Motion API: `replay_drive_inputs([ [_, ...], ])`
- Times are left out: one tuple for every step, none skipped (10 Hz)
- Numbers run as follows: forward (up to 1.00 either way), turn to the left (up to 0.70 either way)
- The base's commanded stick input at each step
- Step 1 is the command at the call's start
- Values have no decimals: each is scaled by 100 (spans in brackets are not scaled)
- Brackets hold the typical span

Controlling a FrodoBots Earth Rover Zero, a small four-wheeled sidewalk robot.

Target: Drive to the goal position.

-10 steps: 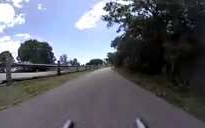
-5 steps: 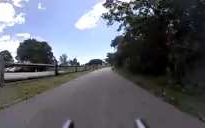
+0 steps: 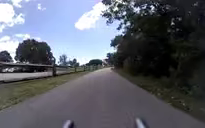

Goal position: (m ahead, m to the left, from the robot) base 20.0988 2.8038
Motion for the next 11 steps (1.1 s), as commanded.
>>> replay_drive_inputs([
  [50,0],
  [50,0],
  [50,0],
  [50,0],
  [50,0],
  [50,0],
  [50,0],
  [50,0],
  [50,0],
  [50,0],
  [50,0],
])
